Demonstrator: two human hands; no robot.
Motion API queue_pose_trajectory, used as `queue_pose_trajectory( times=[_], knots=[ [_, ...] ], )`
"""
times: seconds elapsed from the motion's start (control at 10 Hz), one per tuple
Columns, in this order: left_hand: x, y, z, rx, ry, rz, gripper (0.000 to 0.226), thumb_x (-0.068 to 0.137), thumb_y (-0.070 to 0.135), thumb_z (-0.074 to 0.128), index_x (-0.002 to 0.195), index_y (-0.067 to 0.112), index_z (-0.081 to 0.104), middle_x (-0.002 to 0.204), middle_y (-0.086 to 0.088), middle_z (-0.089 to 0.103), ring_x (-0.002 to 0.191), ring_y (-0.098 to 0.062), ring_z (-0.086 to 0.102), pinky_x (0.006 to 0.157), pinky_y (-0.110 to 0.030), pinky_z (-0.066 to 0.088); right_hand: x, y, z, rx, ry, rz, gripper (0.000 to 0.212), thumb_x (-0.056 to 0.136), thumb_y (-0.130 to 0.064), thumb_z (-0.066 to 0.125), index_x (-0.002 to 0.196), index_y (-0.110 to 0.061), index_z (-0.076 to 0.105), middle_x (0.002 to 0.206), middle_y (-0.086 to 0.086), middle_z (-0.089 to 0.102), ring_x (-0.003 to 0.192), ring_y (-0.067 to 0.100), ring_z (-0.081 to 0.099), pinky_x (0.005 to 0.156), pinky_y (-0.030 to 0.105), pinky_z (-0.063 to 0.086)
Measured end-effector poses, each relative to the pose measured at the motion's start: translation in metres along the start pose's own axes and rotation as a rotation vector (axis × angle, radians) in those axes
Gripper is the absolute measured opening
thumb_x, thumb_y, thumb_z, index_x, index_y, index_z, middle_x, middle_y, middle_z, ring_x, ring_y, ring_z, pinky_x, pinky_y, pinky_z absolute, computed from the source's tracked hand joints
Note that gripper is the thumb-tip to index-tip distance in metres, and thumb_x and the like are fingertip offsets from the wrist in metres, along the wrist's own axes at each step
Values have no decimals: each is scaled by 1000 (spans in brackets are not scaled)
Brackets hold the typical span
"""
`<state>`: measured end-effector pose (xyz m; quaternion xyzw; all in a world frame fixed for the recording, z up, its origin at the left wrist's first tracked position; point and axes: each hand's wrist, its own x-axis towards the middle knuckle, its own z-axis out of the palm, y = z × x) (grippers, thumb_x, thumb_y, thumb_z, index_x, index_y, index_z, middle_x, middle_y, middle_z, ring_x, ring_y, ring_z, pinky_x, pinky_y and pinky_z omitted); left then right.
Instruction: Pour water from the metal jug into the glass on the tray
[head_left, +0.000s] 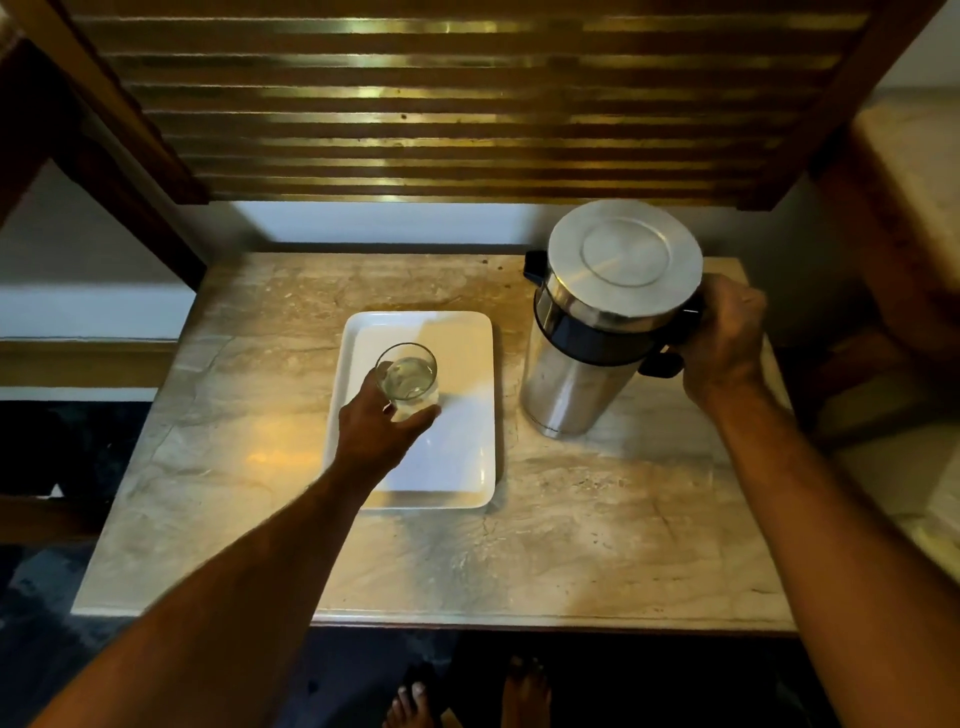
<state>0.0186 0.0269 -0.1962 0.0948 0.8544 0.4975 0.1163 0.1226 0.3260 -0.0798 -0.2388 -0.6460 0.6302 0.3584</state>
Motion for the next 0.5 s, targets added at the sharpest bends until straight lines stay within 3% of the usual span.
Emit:
queue_pose_trajectory(
  times=[0.1,0.2,0.3,0.4,0.5],
  knots=[
    [1,-1,0,22,-3,-6,72,66,37,89,129,26,56,118,9,67,104,-11,65,89,-21,52,0,2,-4,-20,-35,-22,29,85,-5,46,58,-14,53,54,-13,58,59,7,54,49,20,44],
    [1,1,-1,28,-8,-17,73,62,45,89,126,31,56,117,12,67,104,-10,65,92,-28,53,-1,3,-7,-22,-67,-21,29,86,-1,46,60,-13,52,50,-19,59,55,-5,52,50,13,44],
    [-2,7,-9,37,-68,-4,75,56,57,88,121,46,54,115,26,66,108,-1,61,90,-25,51,-3,-2,-7,29,-34,23,22,79,-17,53,58,-12,54,48,-14,57,51,2,51,47,16,44],
    [-13,16,-27,113,-96,-7,90,51,76,79,128,48,43,119,34,56,109,-1,56,87,-27,45,-5,-7,-10,-56,-69,41,22,77,-26,55,60,-13,57,48,-14,58,47,0,50,45,14,43],
    [-26,49,-55,158,-108,65,89,58,82,69,131,43,37,120,28,54,104,1,55,83,-26,43,-6,-24,-20,-284,-9,16,24,88,-32,51,72,-17,60,68,-9,63,64,2,56,63,26,48]
  ],
)
